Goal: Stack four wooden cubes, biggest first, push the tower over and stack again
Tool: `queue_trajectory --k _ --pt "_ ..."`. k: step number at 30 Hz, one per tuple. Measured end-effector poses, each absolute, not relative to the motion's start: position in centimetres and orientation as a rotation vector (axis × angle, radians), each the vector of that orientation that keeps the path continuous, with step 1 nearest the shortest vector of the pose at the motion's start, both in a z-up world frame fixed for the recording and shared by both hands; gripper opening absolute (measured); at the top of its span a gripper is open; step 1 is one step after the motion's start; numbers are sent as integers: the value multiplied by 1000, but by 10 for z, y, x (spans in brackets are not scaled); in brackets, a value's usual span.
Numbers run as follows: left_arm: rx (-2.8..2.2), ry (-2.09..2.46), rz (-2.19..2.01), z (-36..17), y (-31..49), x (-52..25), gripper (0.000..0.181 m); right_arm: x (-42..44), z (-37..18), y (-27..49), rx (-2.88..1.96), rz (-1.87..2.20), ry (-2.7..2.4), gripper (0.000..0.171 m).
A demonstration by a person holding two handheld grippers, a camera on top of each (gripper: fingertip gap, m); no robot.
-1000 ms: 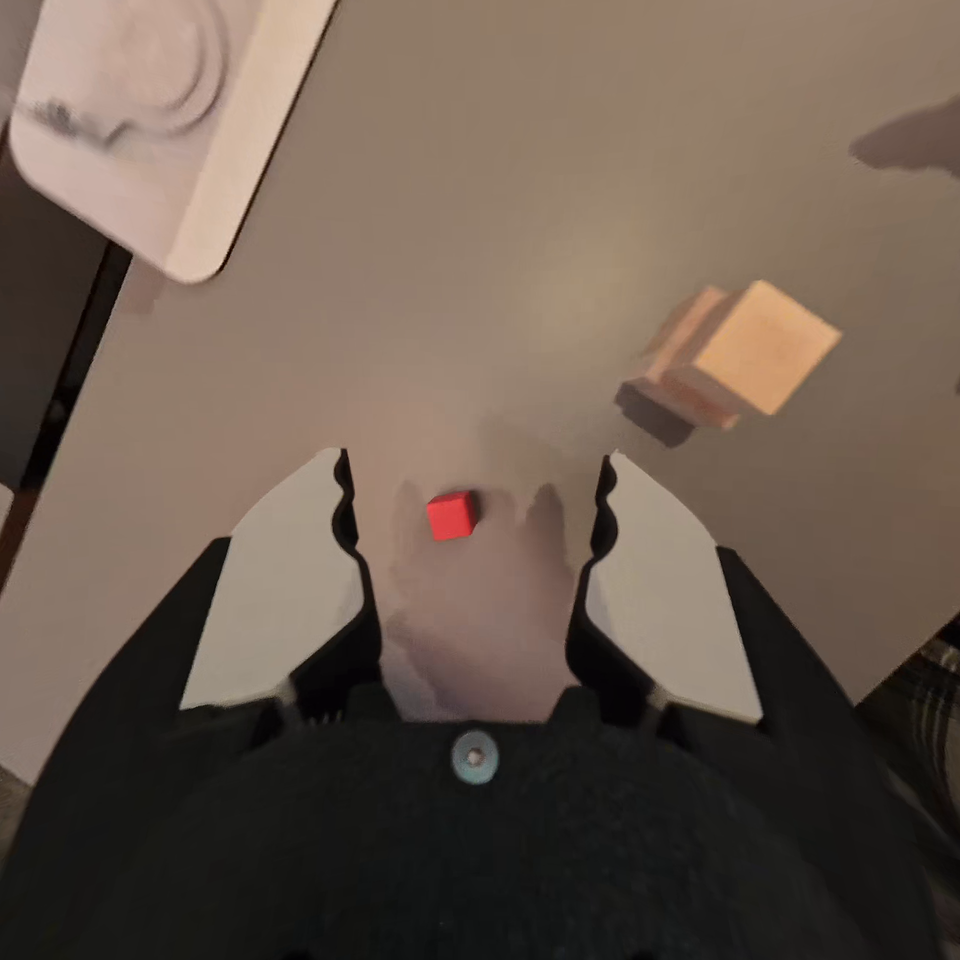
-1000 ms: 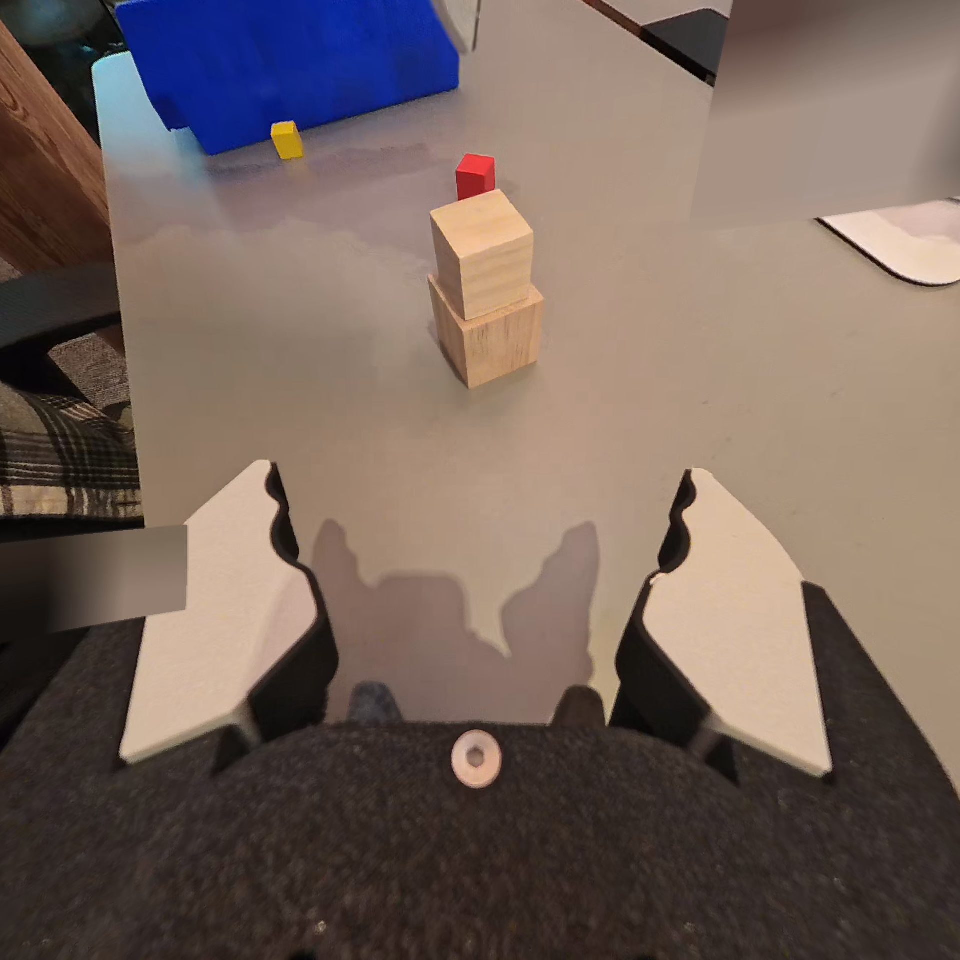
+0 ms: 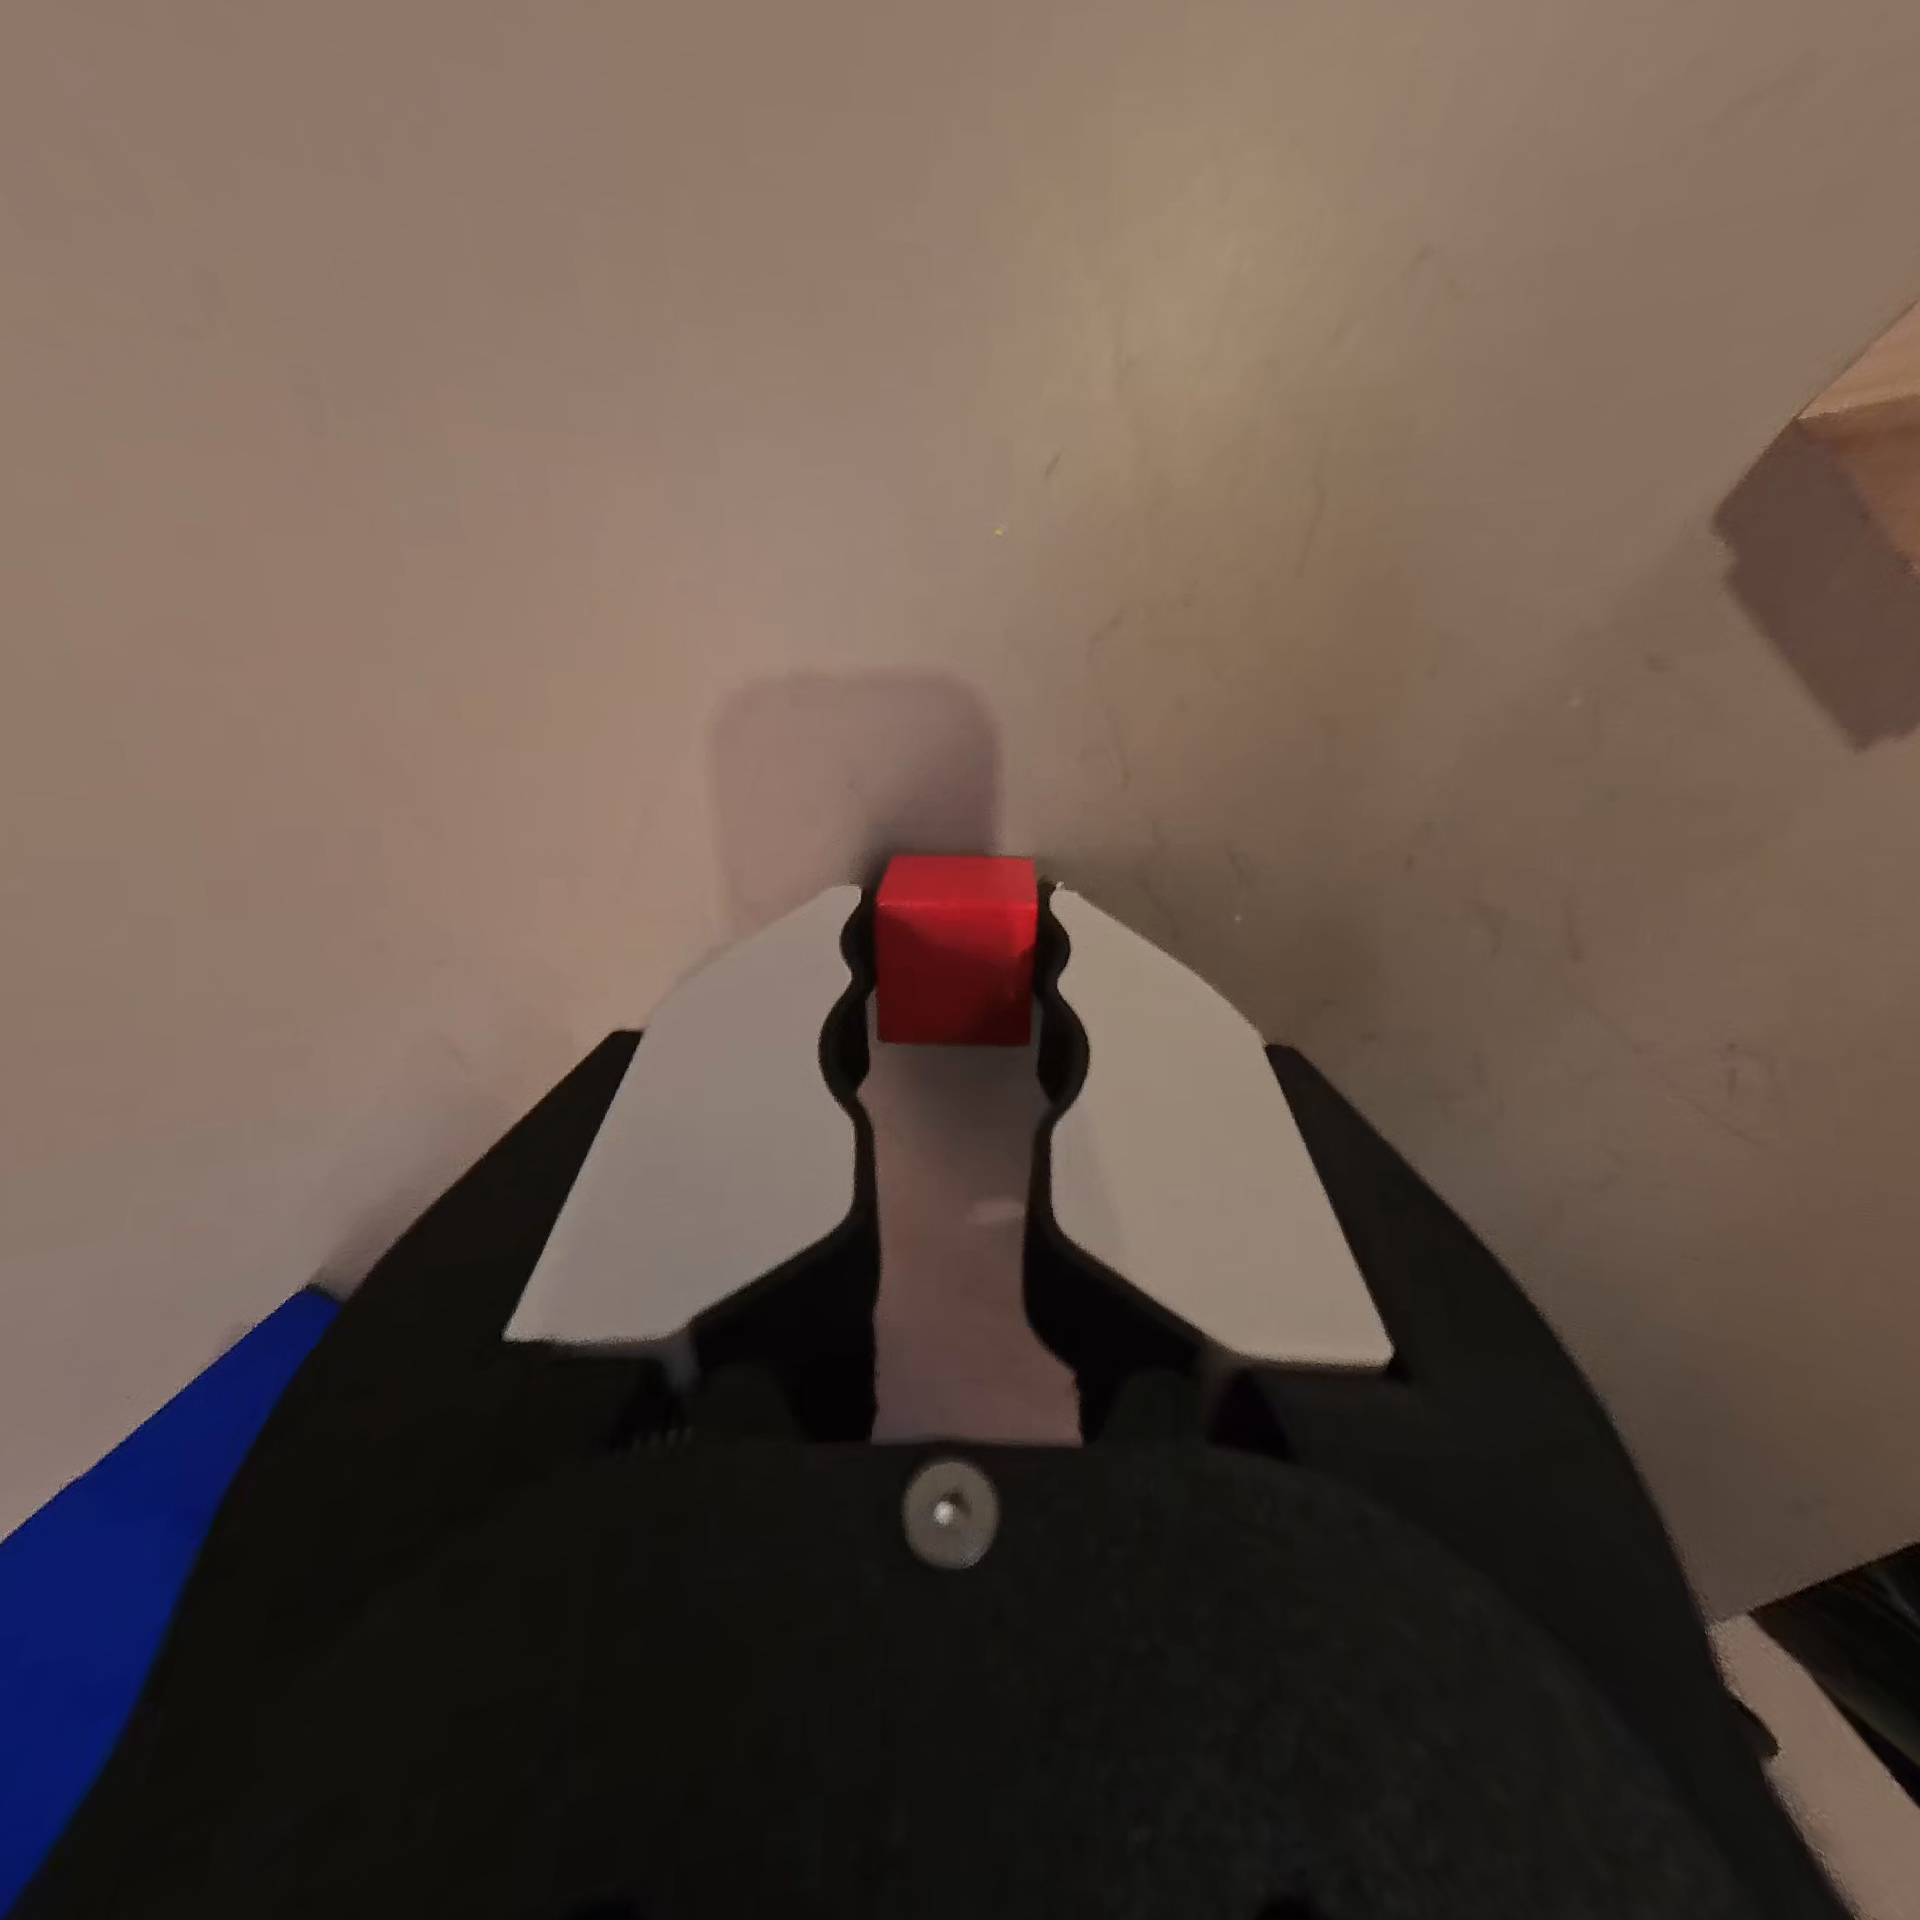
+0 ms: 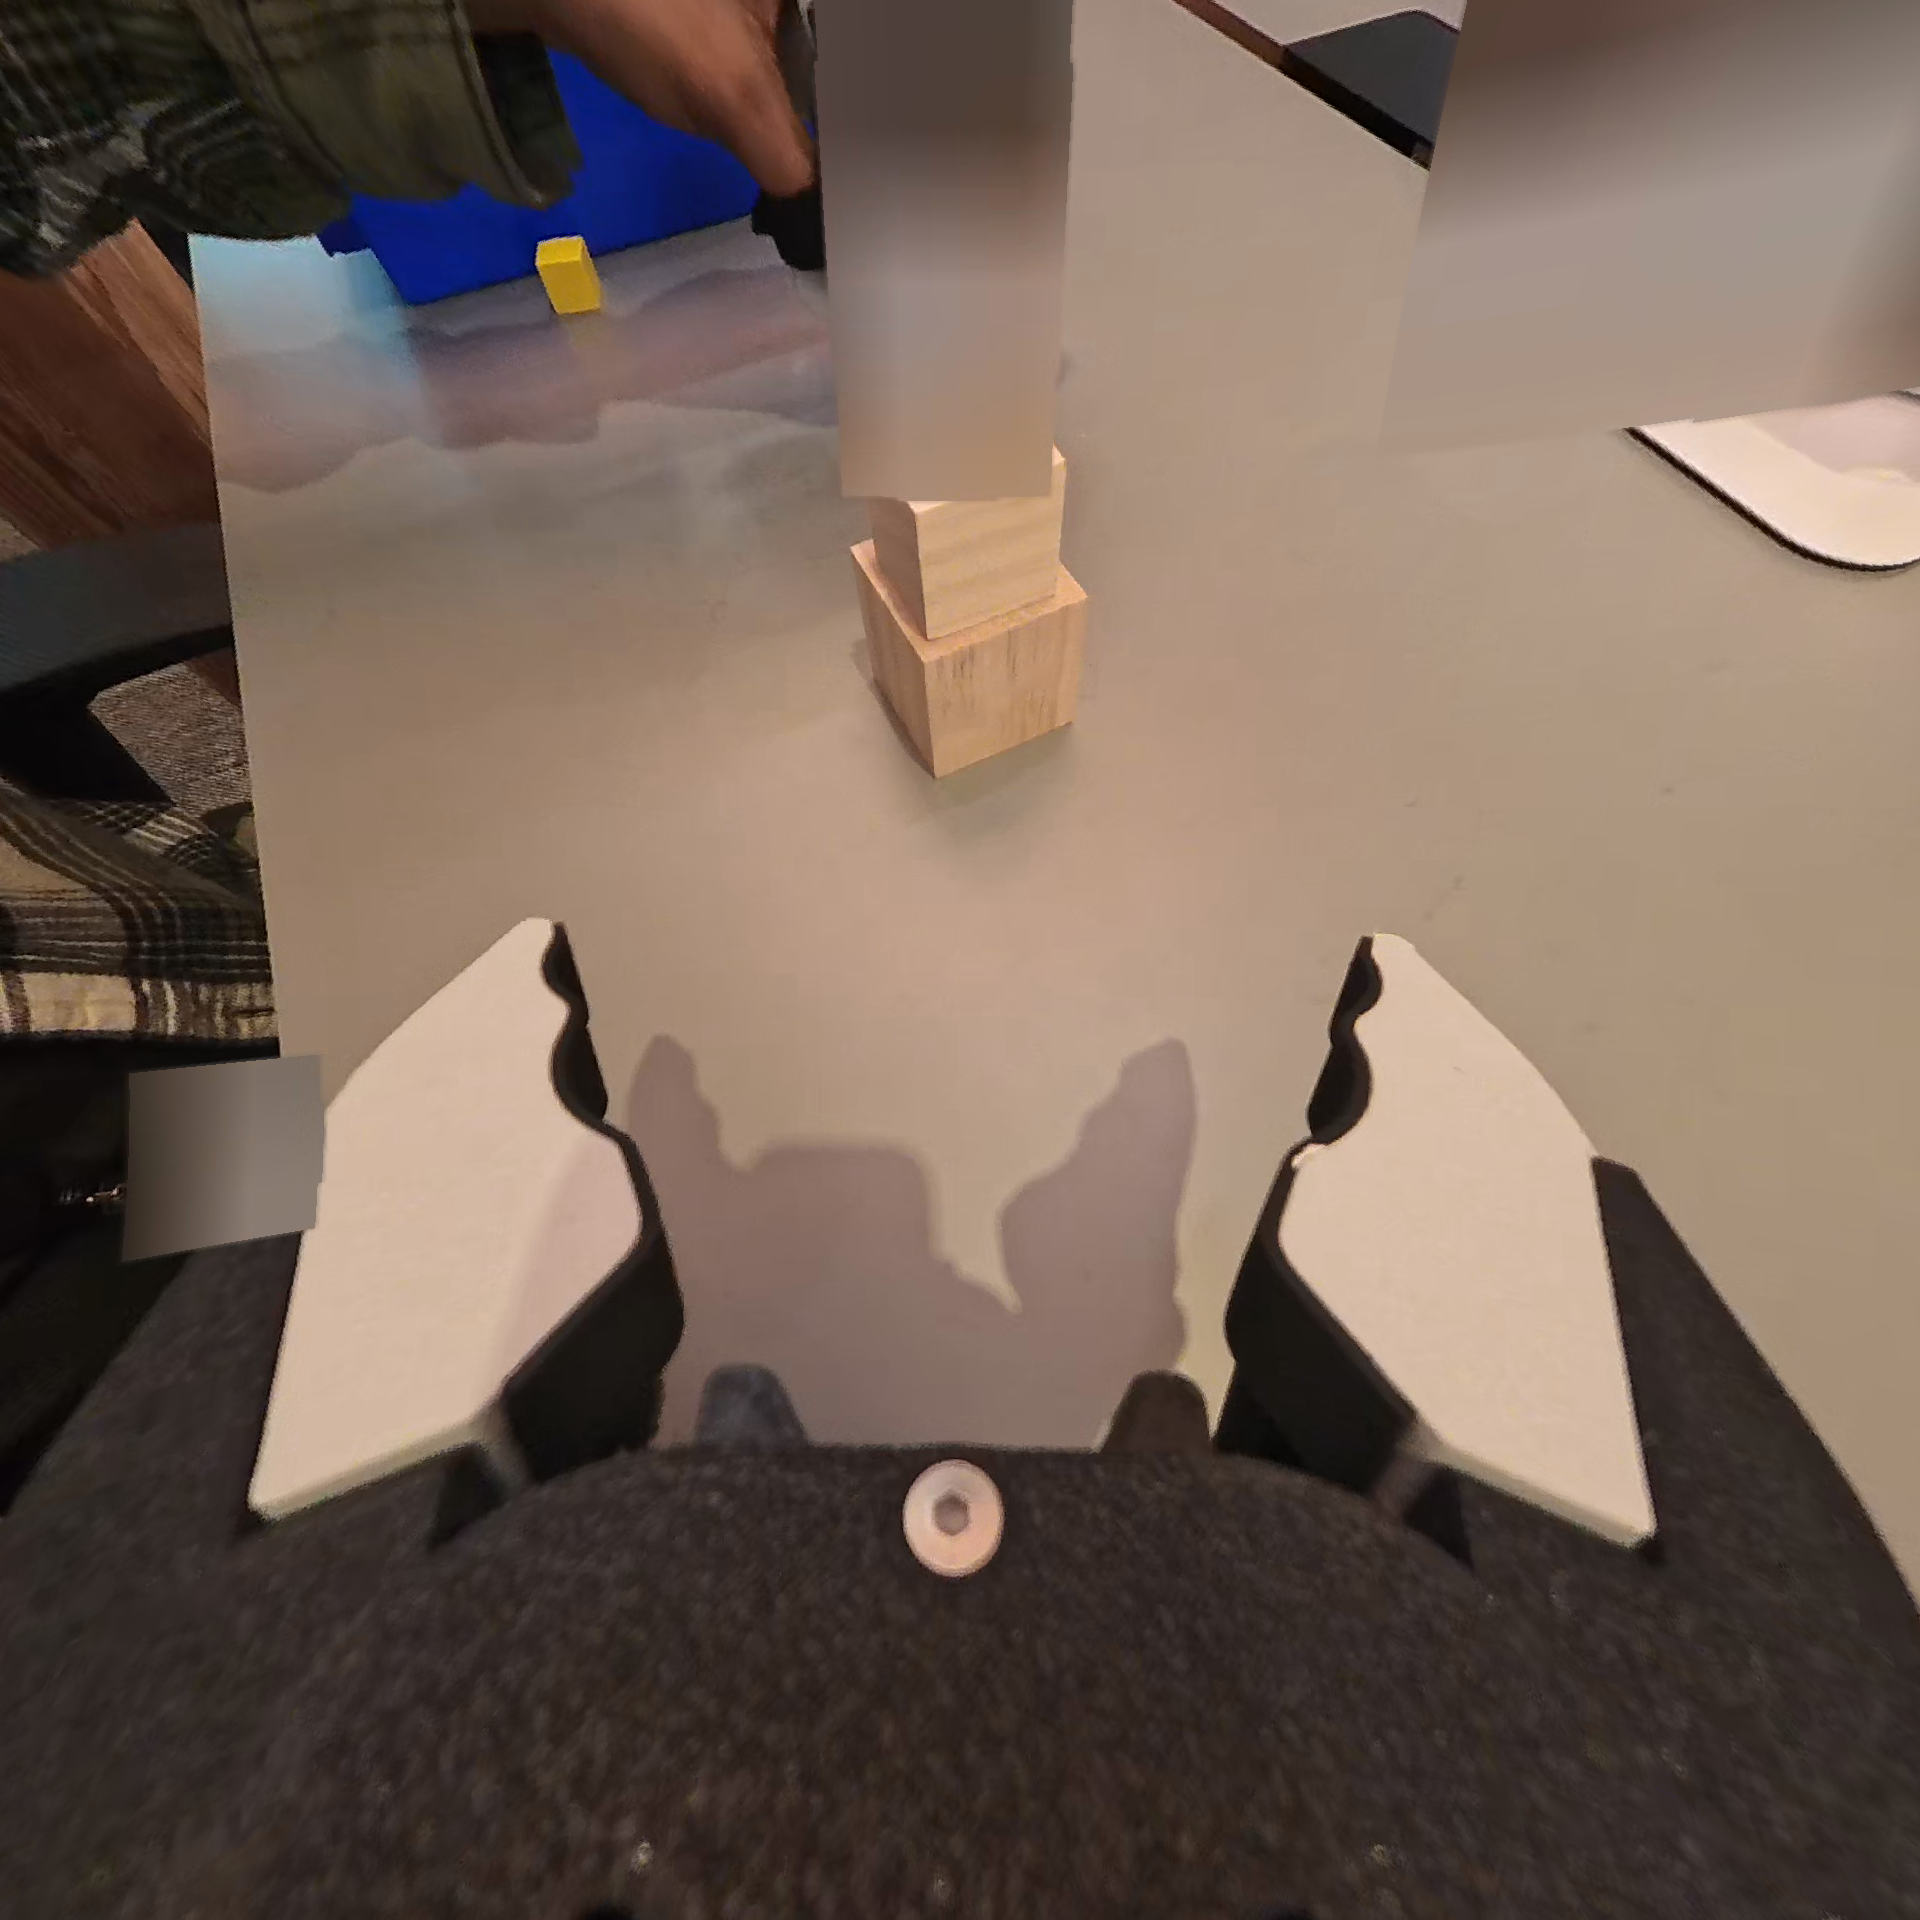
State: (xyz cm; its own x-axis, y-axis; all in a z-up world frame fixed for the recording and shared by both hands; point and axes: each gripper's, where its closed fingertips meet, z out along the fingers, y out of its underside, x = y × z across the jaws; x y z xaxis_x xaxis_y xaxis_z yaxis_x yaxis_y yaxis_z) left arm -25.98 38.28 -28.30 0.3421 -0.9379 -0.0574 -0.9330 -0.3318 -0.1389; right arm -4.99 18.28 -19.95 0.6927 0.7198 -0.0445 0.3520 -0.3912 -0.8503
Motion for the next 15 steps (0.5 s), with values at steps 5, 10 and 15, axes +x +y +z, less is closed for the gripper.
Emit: queue_trajectory --k 5,10,15 --pt "-2404 1766 -28 -268 381 -257 28 -50 -198 182 -2002 516 -826 131" --pt "-2285 1812 -105 -225 369 -235 28 -51 -199 182 -2005 512 -830 131" --pt "-2134 1898 -120 -180 347 -208 28 -52 -198 181 -2003 513 -835 130"
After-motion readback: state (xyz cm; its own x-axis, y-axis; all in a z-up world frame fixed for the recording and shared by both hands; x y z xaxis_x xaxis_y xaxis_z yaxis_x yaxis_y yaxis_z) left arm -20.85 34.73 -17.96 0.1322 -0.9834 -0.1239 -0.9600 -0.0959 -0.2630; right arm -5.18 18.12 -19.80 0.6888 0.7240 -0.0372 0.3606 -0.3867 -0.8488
